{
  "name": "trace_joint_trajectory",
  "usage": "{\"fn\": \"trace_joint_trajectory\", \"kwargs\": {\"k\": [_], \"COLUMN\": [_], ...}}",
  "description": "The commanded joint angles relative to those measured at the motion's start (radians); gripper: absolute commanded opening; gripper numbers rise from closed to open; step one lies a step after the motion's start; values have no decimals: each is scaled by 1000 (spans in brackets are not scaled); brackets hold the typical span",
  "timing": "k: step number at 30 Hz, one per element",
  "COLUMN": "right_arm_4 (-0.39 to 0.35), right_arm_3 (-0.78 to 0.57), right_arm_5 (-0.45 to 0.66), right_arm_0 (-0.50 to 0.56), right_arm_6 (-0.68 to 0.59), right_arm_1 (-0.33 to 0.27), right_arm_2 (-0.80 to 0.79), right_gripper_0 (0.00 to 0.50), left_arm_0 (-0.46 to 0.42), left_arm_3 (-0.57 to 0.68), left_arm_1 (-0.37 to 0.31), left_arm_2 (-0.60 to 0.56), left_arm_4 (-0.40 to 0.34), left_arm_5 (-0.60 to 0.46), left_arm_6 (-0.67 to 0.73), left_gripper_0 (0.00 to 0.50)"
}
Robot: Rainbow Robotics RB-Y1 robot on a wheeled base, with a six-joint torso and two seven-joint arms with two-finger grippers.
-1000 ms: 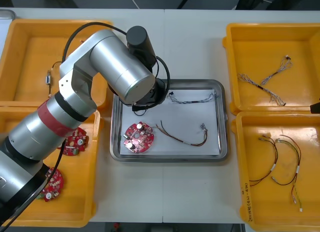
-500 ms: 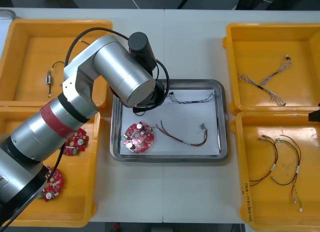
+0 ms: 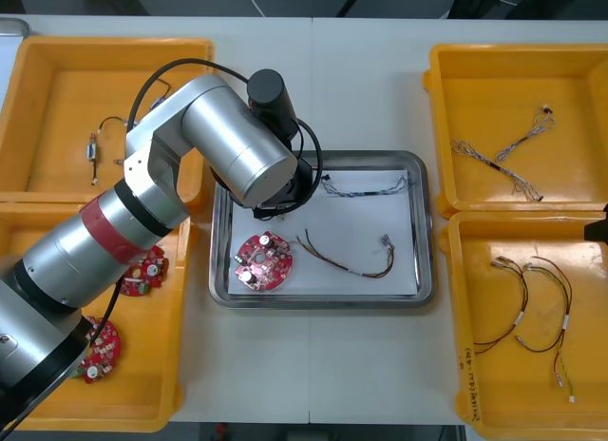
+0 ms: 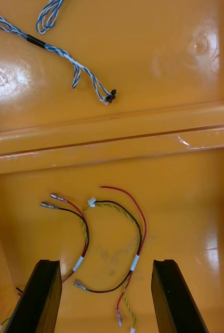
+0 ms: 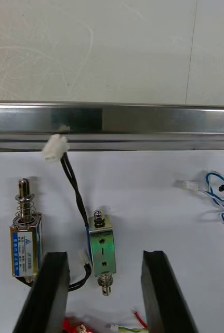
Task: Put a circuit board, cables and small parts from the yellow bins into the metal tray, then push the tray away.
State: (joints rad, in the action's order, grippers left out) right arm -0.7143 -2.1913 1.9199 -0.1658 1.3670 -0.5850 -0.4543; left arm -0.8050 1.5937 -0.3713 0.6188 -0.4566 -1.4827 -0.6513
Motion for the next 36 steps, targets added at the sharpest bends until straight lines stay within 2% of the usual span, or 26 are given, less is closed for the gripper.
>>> {"fn": "trace_joint_trajectory", "kwargs": {"k": [1,9,21,29,36], "right_arm_4": [-13,-13,-17,-31,-56], "right_arm_3": [-39,-39,-45,-65,-125], "right_arm_5": [0,0,0,0,0], "right_arm_0": [19,19,19,19,17], "right_arm_6": [-35,-42,-48,-49,-49], "right_arm_1": [7,5,4,-9,-52], "right_arm_2": [-3,2,9,19,89], "right_gripper_0": [500,500,500,500,500], "left_arm_0": [4,3,3,3,6], "left_arm_3": [11,45,204,290,345], "left_arm_1": [23,18,-35,-113,-198], "left_arm_2": [15,-13,-134,-261,-358], "left_arm_4": [9,12,-31,-125,-211], "left_arm_5": [12,-19,-214,-317,-427], "left_arm_6": [73,73,70,51,16], "left_gripper_0": [500,500,500,500,500]}}
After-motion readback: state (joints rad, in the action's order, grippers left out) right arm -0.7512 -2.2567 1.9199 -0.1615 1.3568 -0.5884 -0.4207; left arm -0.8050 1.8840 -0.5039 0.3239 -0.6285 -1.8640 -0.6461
